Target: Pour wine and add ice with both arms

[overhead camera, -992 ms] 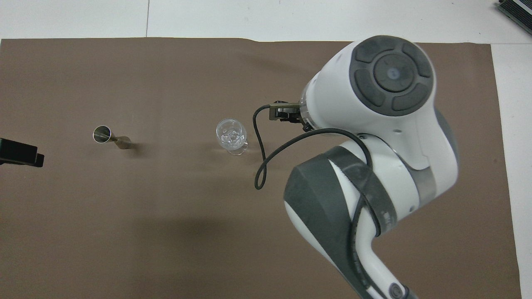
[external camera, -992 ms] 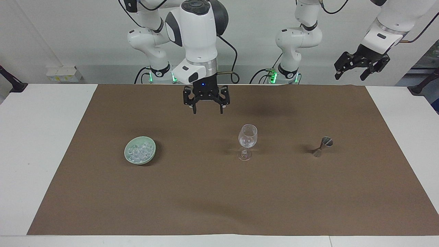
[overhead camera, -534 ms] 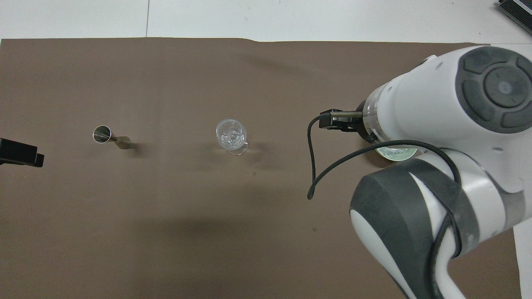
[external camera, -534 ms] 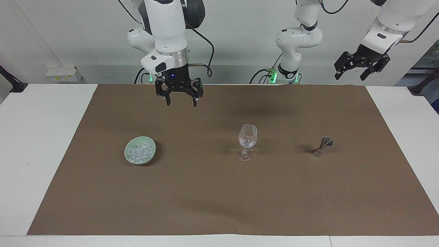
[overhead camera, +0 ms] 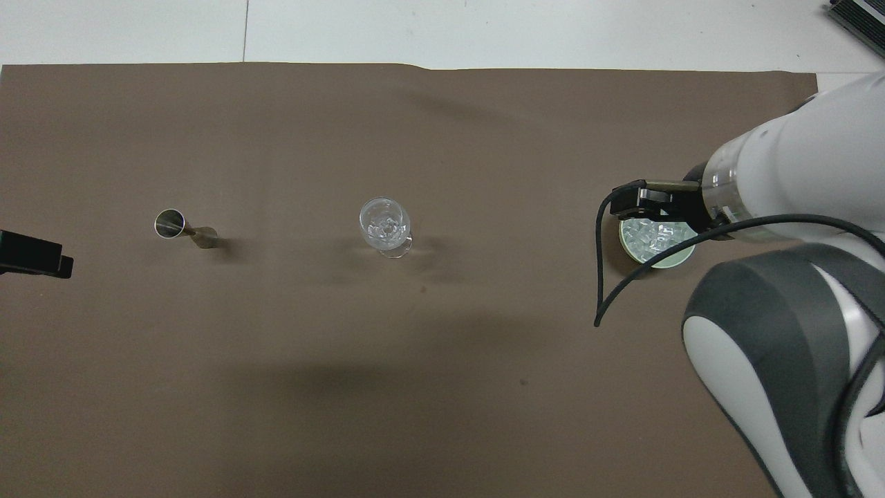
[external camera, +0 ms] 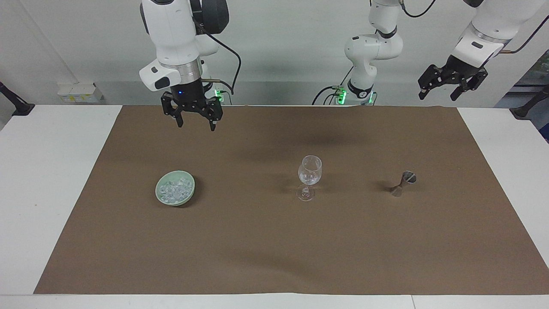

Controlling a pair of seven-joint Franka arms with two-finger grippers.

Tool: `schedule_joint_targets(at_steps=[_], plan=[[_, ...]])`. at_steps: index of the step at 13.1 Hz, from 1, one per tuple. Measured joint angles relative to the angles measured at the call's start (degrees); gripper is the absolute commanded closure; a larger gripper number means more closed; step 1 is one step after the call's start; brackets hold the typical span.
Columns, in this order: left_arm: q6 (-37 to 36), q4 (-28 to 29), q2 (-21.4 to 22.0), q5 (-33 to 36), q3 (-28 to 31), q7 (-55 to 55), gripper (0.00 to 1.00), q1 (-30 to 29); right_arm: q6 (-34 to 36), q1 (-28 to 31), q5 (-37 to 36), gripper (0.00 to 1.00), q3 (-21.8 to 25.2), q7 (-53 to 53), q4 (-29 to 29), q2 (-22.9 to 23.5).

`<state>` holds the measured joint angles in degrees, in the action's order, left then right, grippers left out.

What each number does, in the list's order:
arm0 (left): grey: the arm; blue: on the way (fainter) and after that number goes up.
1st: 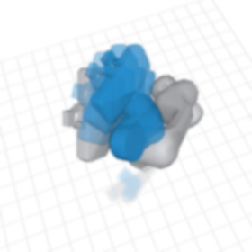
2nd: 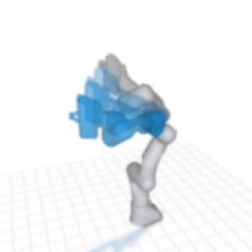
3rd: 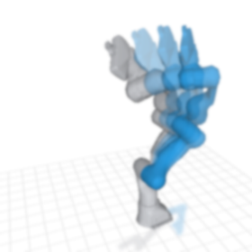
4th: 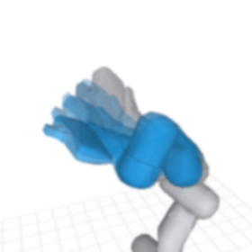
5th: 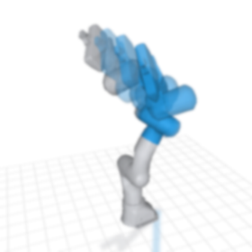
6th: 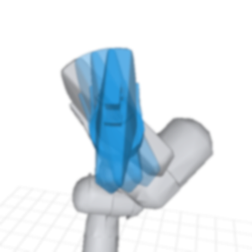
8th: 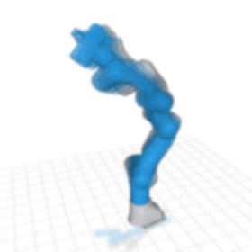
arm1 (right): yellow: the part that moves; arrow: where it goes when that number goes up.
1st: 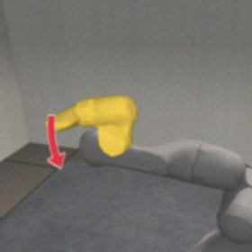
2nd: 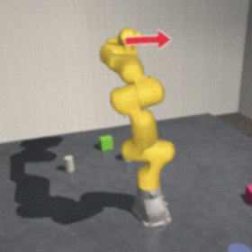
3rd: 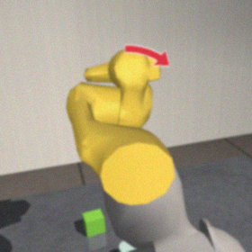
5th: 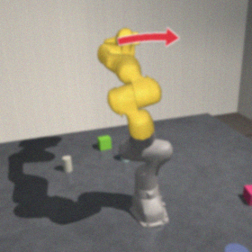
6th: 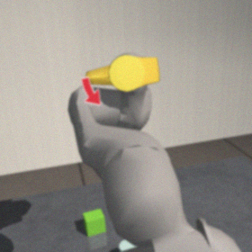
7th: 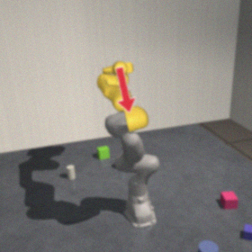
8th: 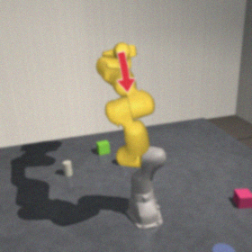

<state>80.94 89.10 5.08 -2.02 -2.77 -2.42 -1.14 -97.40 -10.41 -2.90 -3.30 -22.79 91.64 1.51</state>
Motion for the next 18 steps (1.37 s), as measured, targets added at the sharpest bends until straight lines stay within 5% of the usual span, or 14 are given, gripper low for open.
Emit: schedule_joint_targets(at_steps=[18], plan=[[0.0, 0.0, 0.0, 0.0, 0.0, 0.0, 0.0, 0.0, 9.7, 9.4, 0.1, 0.0, 0.1, 9.0, -4.5, -1.3]])
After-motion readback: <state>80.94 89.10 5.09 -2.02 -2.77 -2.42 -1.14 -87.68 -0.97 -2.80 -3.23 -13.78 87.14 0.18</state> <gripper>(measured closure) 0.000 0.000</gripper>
